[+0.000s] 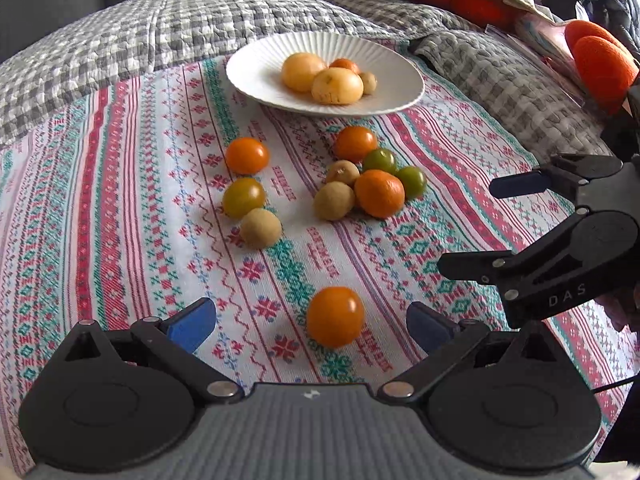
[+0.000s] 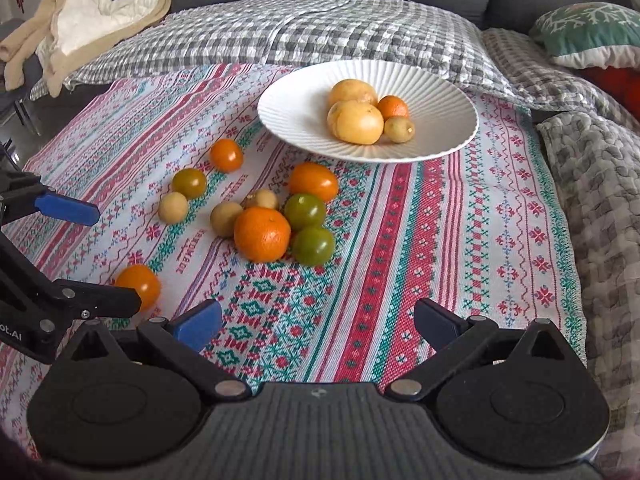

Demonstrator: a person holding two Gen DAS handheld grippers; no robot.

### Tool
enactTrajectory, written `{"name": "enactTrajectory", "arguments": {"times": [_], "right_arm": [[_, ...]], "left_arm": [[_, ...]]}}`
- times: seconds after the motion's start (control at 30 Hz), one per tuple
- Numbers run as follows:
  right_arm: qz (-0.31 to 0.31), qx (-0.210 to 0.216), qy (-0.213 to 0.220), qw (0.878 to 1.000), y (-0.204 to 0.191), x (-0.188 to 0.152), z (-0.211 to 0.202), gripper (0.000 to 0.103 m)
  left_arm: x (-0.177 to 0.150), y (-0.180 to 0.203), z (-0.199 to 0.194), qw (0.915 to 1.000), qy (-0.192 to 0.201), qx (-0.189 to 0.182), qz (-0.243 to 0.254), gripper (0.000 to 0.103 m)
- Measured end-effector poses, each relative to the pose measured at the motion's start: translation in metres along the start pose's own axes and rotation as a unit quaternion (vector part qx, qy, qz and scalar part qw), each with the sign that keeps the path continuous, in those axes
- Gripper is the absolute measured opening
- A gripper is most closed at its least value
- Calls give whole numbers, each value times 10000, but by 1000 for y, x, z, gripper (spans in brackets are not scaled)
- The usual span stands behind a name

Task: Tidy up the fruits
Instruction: 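Move both tools back to the fruits and grasp an orange mandarin with the left tool, then carry the mandarin toward the plate with the left tool while the right tool grasps another mandarin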

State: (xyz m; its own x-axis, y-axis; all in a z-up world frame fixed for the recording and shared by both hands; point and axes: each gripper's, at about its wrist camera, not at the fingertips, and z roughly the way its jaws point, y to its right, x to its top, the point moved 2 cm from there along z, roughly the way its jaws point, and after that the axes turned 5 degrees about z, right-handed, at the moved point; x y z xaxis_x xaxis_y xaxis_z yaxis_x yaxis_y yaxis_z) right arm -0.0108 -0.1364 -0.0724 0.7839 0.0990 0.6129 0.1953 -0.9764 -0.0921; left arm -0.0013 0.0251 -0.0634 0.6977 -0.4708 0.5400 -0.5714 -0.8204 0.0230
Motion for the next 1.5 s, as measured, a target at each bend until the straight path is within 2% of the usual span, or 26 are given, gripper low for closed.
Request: {"name": "enactTrajectory", "arguments": {"times": [0.13, 0.2, 0.33, 0.4, 0.63, 0.7, 0.73, 0.8, 0.87, 0.97, 1.1, 1.17, 1.3, 1.5], "right_arm": [[-422, -34, -118, 9990, -11, -12, 6, 102], [-513, -1, 11, 9987, -13, -16, 6, 103], [-556, 152, 243, 9980, -14, -20, 6, 103], [-573, 223, 205, 9979, -12, -18, 7, 103], [-712, 260, 33, 9971, -15, -8, 12, 103], [-731, 253, 53, 9970, -16, -6, 12, 101], [-728, 283, 71, 9969, -16, -5, 11, 98], [-736, 417, 87, 9964, -18, -2, 10, 86], [-714, 577, 51, 9958, -21, 1, 8, 79], [-605, 818, -26, 9948, -25, 3, 8, 66], [-368, 962, -41, 9947, -23, 7, 9, 61], [-218, 997, -40, 9948, -21, 10, 10, 60], [-33, 1013, 6, 9949, -20, 15, 12, 53], [205, 913, 123, 9955, -17, 24, 15, 45]], "left_arm": [[-11, 3, 5, 9998, -13, -191, 29, 98], [-16, 7, 8, 9997, 3, -214, 128, 98], [-25, 20, 12, 9969, 203, 21, 758, 99], [-24, 19, 13, 9978, 161, 19, 641, 99], [-19, 18, 16, 9972, 99, -17, 742, 98], [-18, 18, 14, 9968, 133, -96, 788, 93], [-17, 18, 13, 9965, 153, -132, 806, 87], [-15, 19, 11, 9962, 177, -209, 821, 76], [-13, 19, 9, 9964, 183, -289, 776, 62], [-10, 19, 9, 9966, 170, -365, 724, 49], [-7, 18, 9, 9970, 150, -365, 673, 38], [-7, 17, 8, 9973, 142, -339, 642, 28], [-6, 15, 8, 9981, 126, -322, 502, 27], [-4, 18, 7, 9981, 133, -217, 568, 27]]}}
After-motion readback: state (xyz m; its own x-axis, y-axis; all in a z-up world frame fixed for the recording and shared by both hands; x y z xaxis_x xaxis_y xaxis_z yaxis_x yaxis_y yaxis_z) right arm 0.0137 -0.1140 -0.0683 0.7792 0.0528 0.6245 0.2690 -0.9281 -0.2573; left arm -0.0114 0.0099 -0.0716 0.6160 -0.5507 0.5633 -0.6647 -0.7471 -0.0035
